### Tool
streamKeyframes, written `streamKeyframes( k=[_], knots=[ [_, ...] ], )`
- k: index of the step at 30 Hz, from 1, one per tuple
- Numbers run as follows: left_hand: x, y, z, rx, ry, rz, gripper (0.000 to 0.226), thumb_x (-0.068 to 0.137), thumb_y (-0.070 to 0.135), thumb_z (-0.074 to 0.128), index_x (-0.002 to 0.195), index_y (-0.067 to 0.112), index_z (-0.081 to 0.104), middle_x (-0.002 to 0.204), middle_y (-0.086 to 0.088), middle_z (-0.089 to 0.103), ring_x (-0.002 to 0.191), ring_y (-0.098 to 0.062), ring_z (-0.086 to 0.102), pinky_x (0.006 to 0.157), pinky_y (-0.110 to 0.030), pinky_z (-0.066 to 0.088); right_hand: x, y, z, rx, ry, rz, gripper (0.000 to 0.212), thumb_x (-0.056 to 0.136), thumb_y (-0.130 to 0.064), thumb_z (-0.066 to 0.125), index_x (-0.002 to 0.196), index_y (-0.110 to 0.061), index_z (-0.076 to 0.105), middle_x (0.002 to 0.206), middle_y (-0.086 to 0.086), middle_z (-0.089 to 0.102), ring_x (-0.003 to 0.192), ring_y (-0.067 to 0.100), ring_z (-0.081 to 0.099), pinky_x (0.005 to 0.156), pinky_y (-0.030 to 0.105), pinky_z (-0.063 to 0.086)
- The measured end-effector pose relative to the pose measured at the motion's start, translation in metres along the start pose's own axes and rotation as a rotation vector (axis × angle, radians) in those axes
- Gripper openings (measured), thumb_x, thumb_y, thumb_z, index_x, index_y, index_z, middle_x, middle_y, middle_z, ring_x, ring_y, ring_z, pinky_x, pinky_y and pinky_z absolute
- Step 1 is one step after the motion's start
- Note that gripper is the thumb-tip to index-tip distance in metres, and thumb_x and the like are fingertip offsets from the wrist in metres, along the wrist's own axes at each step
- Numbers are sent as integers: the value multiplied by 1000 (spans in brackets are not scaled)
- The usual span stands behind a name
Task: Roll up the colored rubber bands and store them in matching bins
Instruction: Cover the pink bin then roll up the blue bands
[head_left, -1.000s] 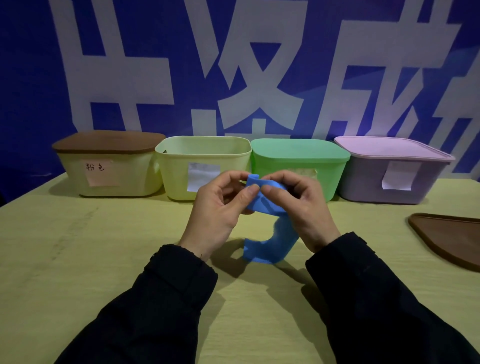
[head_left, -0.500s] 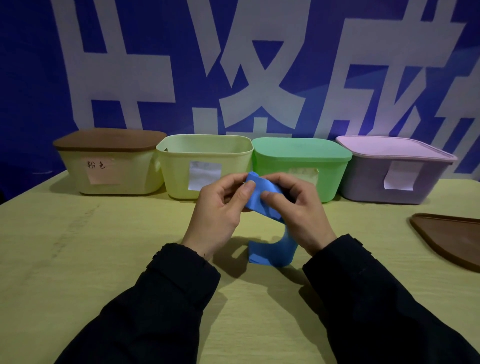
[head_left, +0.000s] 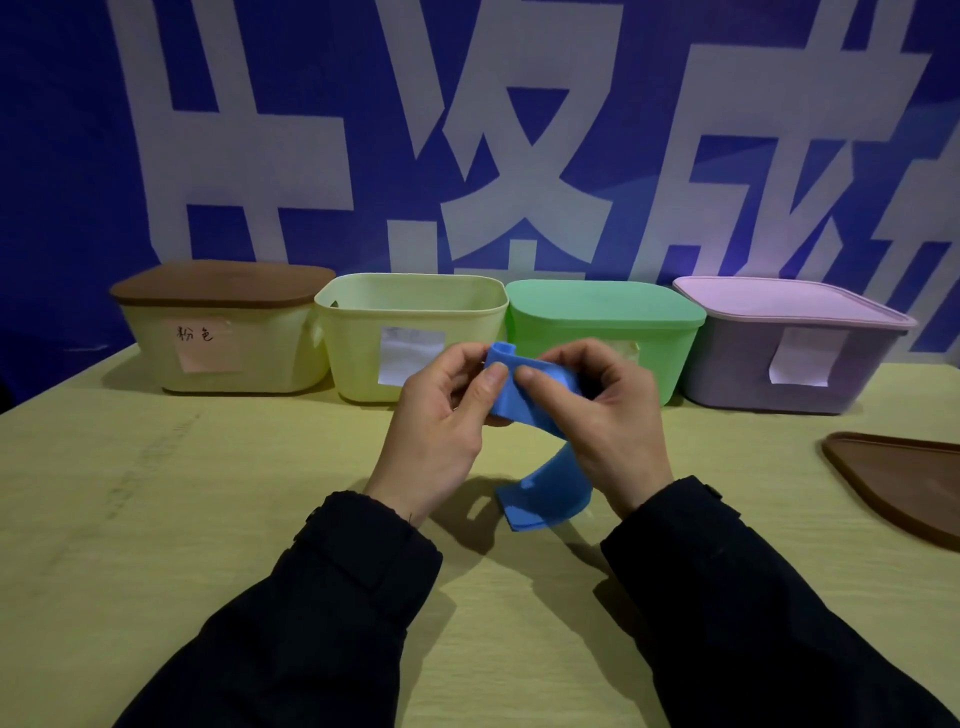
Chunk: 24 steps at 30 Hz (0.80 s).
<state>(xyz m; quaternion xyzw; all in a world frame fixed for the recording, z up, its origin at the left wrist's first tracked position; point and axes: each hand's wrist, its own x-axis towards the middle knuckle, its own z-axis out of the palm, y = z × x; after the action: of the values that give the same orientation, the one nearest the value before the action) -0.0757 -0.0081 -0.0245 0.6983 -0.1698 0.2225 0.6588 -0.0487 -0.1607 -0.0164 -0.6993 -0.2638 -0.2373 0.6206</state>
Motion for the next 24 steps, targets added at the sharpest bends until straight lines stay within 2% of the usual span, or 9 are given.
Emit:
streamKeyframes(
  k=[3,7,12,16,19,22,24],
  knots=[
    [0,-1,0,-2,8,14,16,103,15,54,111,24,66,104,-2,75,98,-18,72,82,-32,60,1,0,0,-31,-1,-1,7,85,-18,80,85,-17,73,75,-9,69,71,5,62,64,16,46],
    [-1,-2,3,3,9,3,18,103,15,54,113,22,66,102,-3,75,94,-16,71,76,-27,59,0,0,-1,55,-56,25,10,89,-11,74,85,-20,74,75,-13,70,72,2,62,66,15,47],
    [-5,-6,5,22,-82,-25,27,105,27,47,120,20,68,108,-9,72,103,-29,67,88,-43,60,-3,-1,2,64,-93,33,7,91,-13,70,91,-17,75,83,-10,72,79,4,64,72,17,49],
    [-3,-4,2,-23,-58,-35,21,100,23,59,117,20,70,111,-9,74,105,-28,70,93,-43,58,-3,-4,-1,79,-154,47,21,87,-13,57,97,-16,76,90,-6,74,85,7,66,74,19,51],
    [-1,-7,0,-30,-52,-52,21,100,17,61,118,15,71,109,-9,76,103,-29,72,95,-46,58,-2,-4,-2,55,-156,47,22,84,-7,58,96,-15,76,83,-13,71,78,3,63,68,14,47],
    [0,-5,1,-45,-35,-55,21,99,14,61,118,16,71,107,-5,77,104,-24,72,92,-40,59,0,0,-4,41,-72,49,17,87,-4,70,93,-20,75,74,-12,66,71,6,60,65,16,46],
    [0,-3,2,-83,-18,-75,24,98,11,62,120,21,68,108,-1,77,101,-17,72,80,-31,59,1,2,-4,42,-48,44,14,88,-6,73,92,-20,73,71,-6,64,68,7,57,64,18,46]
  ],
)
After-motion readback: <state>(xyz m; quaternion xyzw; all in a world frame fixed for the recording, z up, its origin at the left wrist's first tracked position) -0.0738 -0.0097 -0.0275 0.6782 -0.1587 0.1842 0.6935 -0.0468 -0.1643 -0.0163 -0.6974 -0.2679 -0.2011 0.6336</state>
